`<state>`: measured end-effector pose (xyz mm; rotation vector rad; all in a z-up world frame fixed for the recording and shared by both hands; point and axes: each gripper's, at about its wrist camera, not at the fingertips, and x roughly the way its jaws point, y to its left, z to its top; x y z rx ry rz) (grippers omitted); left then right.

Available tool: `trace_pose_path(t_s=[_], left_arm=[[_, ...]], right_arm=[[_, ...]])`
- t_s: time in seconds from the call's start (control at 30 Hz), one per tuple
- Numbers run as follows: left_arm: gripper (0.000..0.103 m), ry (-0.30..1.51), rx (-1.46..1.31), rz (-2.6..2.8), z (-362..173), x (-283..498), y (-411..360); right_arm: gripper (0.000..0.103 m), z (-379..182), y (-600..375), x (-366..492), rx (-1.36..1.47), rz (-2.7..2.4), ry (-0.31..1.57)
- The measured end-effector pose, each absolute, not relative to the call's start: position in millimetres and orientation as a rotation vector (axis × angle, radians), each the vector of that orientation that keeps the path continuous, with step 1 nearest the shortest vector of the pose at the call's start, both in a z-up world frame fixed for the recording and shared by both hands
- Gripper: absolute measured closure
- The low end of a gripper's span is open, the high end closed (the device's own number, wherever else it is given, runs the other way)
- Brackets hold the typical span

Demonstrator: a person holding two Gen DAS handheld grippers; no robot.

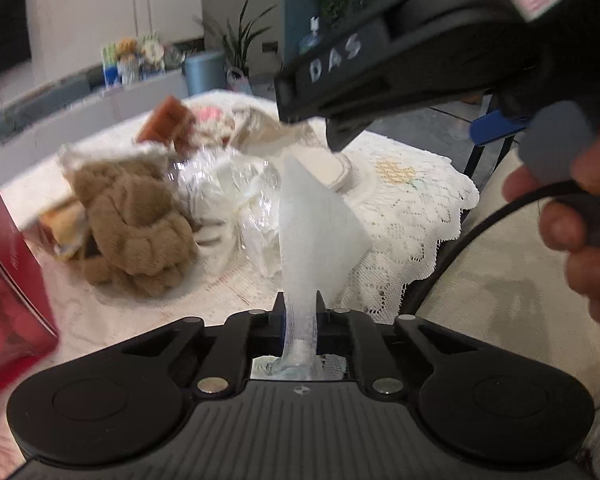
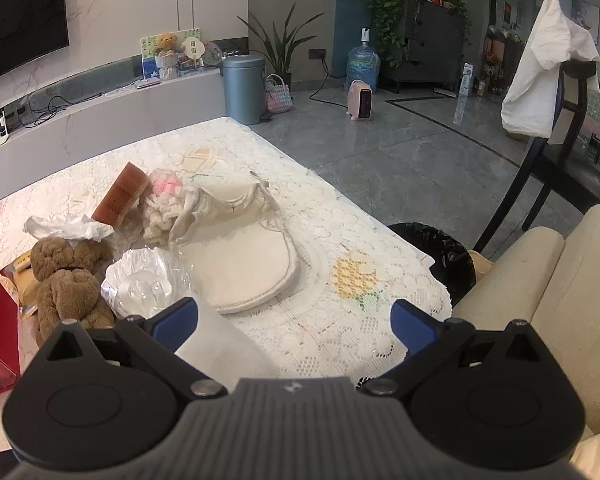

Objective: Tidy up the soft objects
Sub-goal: 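Grasp the white mesh cloth with the left tool and lift it, then grasp the clear plastic bag with the right tool while the left tool holds the white cloth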

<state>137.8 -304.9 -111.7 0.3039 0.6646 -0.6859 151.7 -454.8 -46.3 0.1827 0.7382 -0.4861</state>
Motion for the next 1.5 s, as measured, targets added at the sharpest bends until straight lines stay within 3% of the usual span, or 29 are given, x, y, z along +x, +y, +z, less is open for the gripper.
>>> trace_pose_path(t_s=[0.5, 0.97, 1.03, 1.17, 1.23, 1.3, 1.5], left_arm=[[0.099, 0.66, 0.164, -0.639, -69, 153, -247], [0.097, 0.655, 0.141, -0.527, -79, 164, -215], [0.097, 0.659, 0.133, -0.536, -79, 164, -213], [0.097, 0.666, 0.148, -0.554, -82, 162, -211], [0.097, 0.663, 0.149, -0.557, -82, 160, -211], [0.097, 0.663, 0.146, -0.561, -81, 160, -211], [0.097, 0.65, 0.169, -0.561, -80, 157, -212]], right_arm=[[0.003, -61, -465, 157, 0.352, -0.409, 0.767], [0.004, -96, -423, 193, 0.149, -0.222, 0.882], [0.012, -100, -418, 199, 0.12, -0.208, 0.885], [0.013, -102, -405, 206, 0.047, -0.158, 0.874], [0.022, -102, -399, 207, 0.013, -0.144, 0.859], [0.025, -103, -395, 209, -0.007, -0.138, 0.872], [0.053, -106, -398, 208, 0.013, -0.157, 0.913]])
